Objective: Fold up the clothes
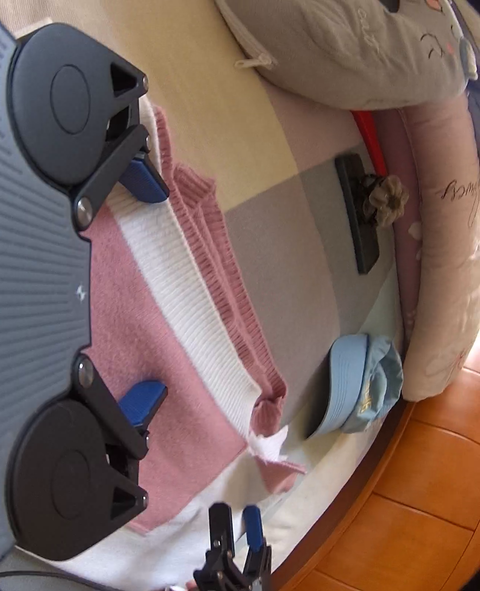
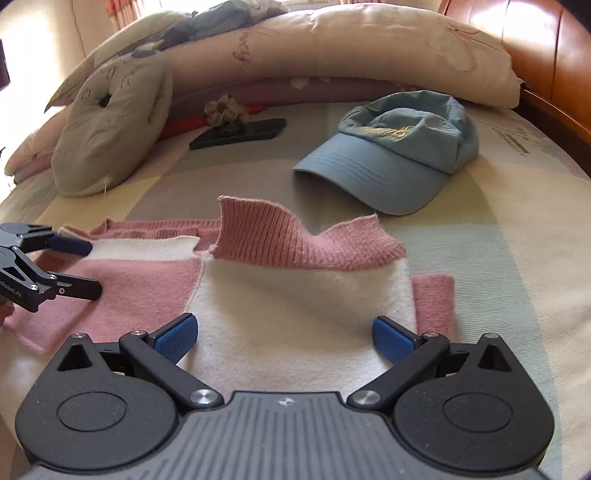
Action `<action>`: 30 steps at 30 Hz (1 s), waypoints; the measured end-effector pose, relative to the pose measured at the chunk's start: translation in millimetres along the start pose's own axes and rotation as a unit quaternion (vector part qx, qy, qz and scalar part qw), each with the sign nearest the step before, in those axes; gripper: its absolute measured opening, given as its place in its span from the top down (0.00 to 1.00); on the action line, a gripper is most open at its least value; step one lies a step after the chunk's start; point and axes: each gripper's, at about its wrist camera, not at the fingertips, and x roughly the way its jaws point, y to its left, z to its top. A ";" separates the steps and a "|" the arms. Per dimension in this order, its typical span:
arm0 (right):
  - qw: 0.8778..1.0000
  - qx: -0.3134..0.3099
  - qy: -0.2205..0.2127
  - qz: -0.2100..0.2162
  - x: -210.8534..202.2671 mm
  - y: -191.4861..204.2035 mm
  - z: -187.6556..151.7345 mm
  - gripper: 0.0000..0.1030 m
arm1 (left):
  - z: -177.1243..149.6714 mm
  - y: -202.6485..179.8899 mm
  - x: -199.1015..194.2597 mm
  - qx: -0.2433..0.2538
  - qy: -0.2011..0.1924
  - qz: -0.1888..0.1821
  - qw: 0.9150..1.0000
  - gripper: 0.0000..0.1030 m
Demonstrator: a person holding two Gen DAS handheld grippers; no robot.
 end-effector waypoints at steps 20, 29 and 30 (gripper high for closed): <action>0.997 -0.067 0.031 0.025 -88.5 27.6 -79.1 0.00 | -63.5 46.0 -94.6 -0.064 -0.015 -0.086 0.994 0.01; 0.998 -0.059 0.029 0.005 -85.8 31.3 -83.2 0.00 | -35.7 67.2 -38.9 -0.131 -0.021 -0.013 0.991 0.01; 0.998 -0.062 0.030 0.003 -85.5 31.8 -83.1 0.00 | -33.8 71.3 -38.1 -0.143 -0.028 -0.005 0.989 0.01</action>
